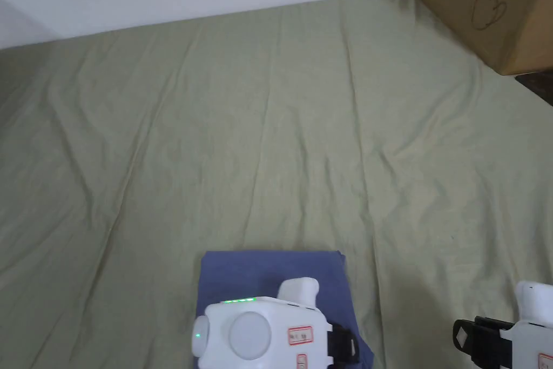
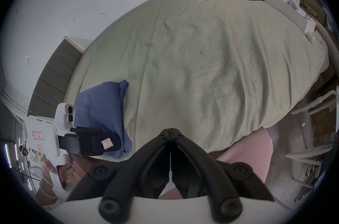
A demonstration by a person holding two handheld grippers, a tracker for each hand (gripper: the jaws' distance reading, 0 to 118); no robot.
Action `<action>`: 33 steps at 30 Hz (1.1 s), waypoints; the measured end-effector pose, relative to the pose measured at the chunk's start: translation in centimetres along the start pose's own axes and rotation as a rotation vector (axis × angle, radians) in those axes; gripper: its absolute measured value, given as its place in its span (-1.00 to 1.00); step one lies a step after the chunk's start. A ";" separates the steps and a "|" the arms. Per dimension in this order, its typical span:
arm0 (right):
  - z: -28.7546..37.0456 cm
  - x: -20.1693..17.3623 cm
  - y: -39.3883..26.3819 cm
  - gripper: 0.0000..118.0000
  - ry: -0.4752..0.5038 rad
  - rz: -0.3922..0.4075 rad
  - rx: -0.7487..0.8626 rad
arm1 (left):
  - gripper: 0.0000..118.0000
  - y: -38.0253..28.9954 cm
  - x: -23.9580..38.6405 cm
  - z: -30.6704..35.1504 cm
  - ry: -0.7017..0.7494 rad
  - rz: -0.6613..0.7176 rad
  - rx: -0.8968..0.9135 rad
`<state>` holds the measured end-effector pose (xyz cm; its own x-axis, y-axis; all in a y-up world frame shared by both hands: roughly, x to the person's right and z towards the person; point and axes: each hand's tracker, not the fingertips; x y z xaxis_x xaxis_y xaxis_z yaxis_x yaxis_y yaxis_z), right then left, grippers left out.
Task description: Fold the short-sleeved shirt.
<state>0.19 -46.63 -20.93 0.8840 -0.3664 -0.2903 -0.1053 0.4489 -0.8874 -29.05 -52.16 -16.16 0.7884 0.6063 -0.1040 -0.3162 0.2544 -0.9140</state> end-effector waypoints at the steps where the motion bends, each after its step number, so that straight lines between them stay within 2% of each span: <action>1: 0.1 0.1 0.0 -1.00 -0.006 0.001 0.000 | -0.98 -0.1 -0.1 -0.4 -0.008 0.013 -0.007; 6: 0.5 -0.2 0.2 -1.00 -0.001 -0.002 0.007 | -0.98 0.2 0.5 -0.5 -0.061 0.034 -0.019; 11: 0.3 -1.6 0.5 -1.00 0.002 0.040 -0.003 | -0.98 -0.3 1.6 1.1 -0.095 -0.021 -0.011; 15: 0.1 -3.7 1.2 -1.00 0.026 0.094 -0.010 | -0.98 -0.7 -0.6 6.4 -0.197 0.054 0.120; 18: -1.0 -6.0 2.0 -1.00 0.085 0.132 -0.024 | -0.98 -1.6 -3.8 11.3 -0.148 0.090 0.229; 22: -3.3 -10.1 2.9 -1.00 0.152 0.245 -0.044 | -0.98 -3.4 -9.3 15.8 -0.058 0.204 0.317; 25: -6.1 -13.4 3.3 -1.00 0.191 0.295 -0.091 | -0.98 -5.1 -12.8 17.6 0.001 0.303 0.354; 27: -7.6 -15.4 3.1 -1.00 0.165 0.374 -0.104 | -0.98 -6.0 -14.4 18.2 0.022 0.318 0.359; 30: -10.9 -16.5 2.5 -1.00 0.024 0.491 -0.141 | -0.97 -6.7 -15.9 18.3 -0.011 0.350 0.364; 31: -12.2 -16.3 2.4 -1.00 0.007 0.472 -0.174 | -0.95 -6.8 -16.4 18.2 -0.032 0.374 0.370; 32: -12.9 -15.9 2.4 -1.00 0.034 0.431 -0.193 | -0.85 -6.8 -16.8 18.0 -0.045 0.388 0.372; 33: -13.2 -15.5 2.7 -1.00 0.055 0.386 -0.193 | -0.64 -6.6 -17.0 17.8 -0.041 0.385 0.366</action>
<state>-19.77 -50.53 -23.52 0.7379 -0.2466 -0.6282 -0.5114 0.4031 -0.7589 -49.81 -50.74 -1.38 0.5604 0.7344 -0.3829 -0.7475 0.2494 -0.6156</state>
